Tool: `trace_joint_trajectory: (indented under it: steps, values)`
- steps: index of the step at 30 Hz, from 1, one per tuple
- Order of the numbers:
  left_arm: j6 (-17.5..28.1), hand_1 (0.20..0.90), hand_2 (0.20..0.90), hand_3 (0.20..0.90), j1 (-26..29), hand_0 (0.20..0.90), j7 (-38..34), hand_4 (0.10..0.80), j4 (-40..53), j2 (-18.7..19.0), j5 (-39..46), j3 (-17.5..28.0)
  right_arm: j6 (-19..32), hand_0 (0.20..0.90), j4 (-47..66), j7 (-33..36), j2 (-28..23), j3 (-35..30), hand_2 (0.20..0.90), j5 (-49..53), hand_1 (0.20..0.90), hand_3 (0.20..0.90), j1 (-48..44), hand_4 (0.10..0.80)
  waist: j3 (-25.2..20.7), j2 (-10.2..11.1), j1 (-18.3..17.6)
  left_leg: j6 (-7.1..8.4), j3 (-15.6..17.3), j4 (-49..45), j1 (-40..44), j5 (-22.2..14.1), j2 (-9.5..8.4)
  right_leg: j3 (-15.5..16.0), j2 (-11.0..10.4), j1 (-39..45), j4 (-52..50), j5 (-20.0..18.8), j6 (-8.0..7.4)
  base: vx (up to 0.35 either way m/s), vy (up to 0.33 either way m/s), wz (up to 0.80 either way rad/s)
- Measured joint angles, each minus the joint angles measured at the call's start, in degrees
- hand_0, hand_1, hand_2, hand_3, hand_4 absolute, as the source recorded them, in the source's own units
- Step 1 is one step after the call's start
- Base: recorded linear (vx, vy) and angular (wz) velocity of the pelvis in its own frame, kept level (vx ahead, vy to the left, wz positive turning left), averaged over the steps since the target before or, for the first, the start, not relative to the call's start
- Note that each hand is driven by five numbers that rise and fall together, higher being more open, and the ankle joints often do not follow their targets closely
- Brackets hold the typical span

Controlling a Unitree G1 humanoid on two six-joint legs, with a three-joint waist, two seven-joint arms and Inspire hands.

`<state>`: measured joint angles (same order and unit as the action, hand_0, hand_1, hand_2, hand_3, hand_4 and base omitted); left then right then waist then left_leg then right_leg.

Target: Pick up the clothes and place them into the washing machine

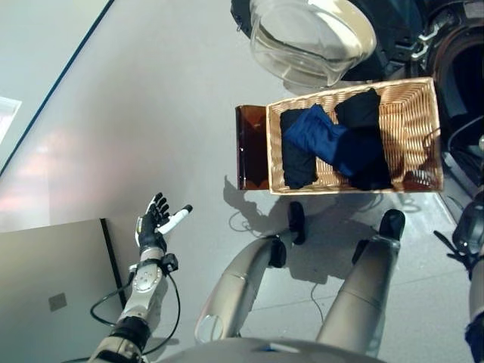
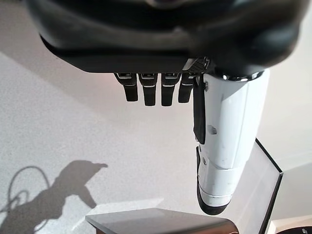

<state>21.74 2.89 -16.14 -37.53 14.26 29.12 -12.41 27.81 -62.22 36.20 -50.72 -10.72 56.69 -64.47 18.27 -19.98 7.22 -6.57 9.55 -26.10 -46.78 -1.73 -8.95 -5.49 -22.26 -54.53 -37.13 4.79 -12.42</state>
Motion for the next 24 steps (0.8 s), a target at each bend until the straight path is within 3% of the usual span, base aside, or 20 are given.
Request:
trace_joint_trajectory:
  steps: [12, 15, 17, 21, 24]
  values:
    - [0.0, 0.9, 0.9, 0.9, 0.0, 0.9, 0.2, 0.8, -0.1, 0.0, 0.1, 0.0, -0.4, 0.9, -2.9, -3.9, 0.1, 1.2, 0.9, -0.1, 0.9, 0.9, -1.3, 0.8, -0.1, 0.1, -0.2, -0.17, 0.0, -0.2, 0.0, -0.1, 0.43, 0.1, 0.5, 0.2, 0.4, -0.3, -0.13, -0.004, -0.003, -0.01]
    - [0.0, 0.9, 0.9, 0.9, 0.0, 0.9, 0.2, 0.8, -0.1, 0.1, 0.2, 0.0, -0.4, 0.9, -3.4, -4.0, 1.0, 1.3, 0.9, 0.1, 0.9, 0.9, -1.3, 0.8, -0.2, 0.2, 0.1, -0.88, -0.2, -1.5, -0.7, -0.2, 1.24, 0.2, 1.4, 0.3, 0.4, -1.3, -0.35, -0.035, -0.002, -0.09]
    - [0.0, 0.9, 0.9, 0.9, 0.1, 0.9, 0.1, 0.8, -0.8, 0.2, 0.3, 0.0, -0.2, 0.9, -4.1, -4.1, 3.3, 0.8, 0.9, 0.1, 0.9, 0.9, -0.8, 0.8, -0.5, 1.0, -0.3, -0.78, -0.3, -2.1, -0.8, -0.5, 1.49, 0.5, 1.6, 0.3, 0.5, -1.2, -0.14, 0.052, -0.026, -0.13]
    - [-0.1, 0.9, 0.9, 0.9, 0.3, 0.9, 0.1, 0.8, -2.9, 0.2, 0.6, 0.0, -0.1, 0.9, -4.3, -5.0, 13.2, -1.1, 0.9, 0.3, 0.9, 0.9, 3.0, 0.8, -3.1, 4.3, -0.5, 0.14, -0.8, -1.8, -0.5, -0.6, 3.06, 1.4, 3.1, 1.4, 2.2, -2.1, 0.5, -0.032, -0.035, -0.12]
    - [-0.1, 0.9, 0.9, 0.9, 0.8, 0.9, 0.1, 0.8, -4.0, 0.1, 0.7, 0.0, 0.1, 0.9, -4.6, -5.1, 17.5, -1.9, 0.9, 0.3, 0.9, 0.9, 4.6, 0.8, -3.3, 4.8, -1.0, 1.03, -1.8, -0.6, 1.2, -0.2, 3.26, 2.6, 3.3, 3.7, 3.4, -2.0, 1.35, -0.033, -0.024, 0.02]
